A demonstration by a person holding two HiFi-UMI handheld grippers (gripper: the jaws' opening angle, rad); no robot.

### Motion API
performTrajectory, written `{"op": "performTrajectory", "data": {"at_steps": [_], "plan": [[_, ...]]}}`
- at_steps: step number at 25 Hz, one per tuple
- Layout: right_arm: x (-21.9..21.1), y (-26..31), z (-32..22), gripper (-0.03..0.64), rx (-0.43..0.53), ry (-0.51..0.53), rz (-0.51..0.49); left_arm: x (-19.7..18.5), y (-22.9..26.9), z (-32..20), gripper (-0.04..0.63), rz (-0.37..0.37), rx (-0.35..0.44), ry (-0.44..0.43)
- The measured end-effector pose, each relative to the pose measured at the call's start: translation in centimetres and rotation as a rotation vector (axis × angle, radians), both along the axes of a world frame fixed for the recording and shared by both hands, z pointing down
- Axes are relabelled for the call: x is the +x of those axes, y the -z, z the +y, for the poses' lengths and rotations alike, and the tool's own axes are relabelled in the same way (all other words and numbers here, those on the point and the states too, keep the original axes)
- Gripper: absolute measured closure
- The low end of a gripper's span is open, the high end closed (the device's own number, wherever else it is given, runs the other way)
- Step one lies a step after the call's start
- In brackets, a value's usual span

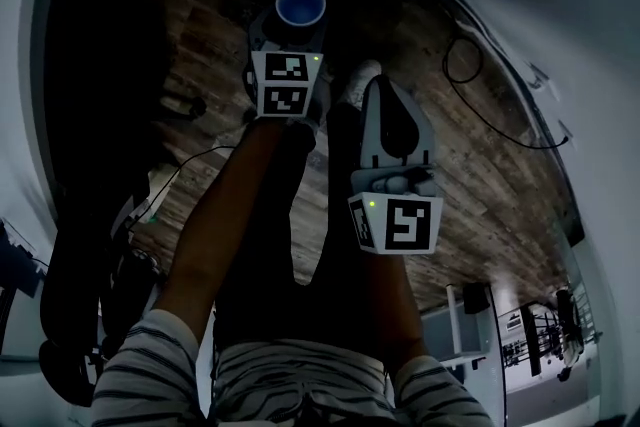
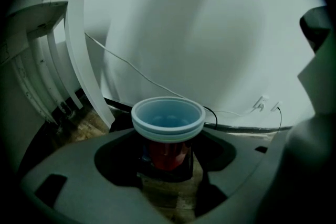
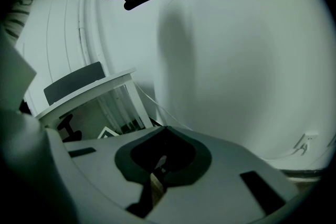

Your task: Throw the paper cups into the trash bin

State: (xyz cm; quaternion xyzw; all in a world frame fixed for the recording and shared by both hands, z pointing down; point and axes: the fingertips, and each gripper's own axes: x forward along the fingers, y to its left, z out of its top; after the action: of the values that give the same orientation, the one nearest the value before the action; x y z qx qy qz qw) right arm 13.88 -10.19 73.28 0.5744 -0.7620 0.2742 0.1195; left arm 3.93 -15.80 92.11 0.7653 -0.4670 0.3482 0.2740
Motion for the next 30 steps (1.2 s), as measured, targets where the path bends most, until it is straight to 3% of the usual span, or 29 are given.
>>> {"op": "performTrajectory", "data": {"at_steps": [16, 24, 30], "plan": [[1.9, -4.2, 1.7, 0.607, -0.029, 0.010, 0.048, 0.6, -10.3, -0.6, 0.285, -0.029, -0.097, 0.002], [1.2, -4.3, 1.7, 0.607, -0.028, -0.008, 0.024, 1.3, -12.1, -1.6, 0.285, -0.083, -0.081, -0.110], [1.0, -4.0, 1.6, 0.607, -0.011, -0.001, 0.006, 1.5, -15.0, -2.7, 0.285, -0.067, -0.176, -0.076]]}}
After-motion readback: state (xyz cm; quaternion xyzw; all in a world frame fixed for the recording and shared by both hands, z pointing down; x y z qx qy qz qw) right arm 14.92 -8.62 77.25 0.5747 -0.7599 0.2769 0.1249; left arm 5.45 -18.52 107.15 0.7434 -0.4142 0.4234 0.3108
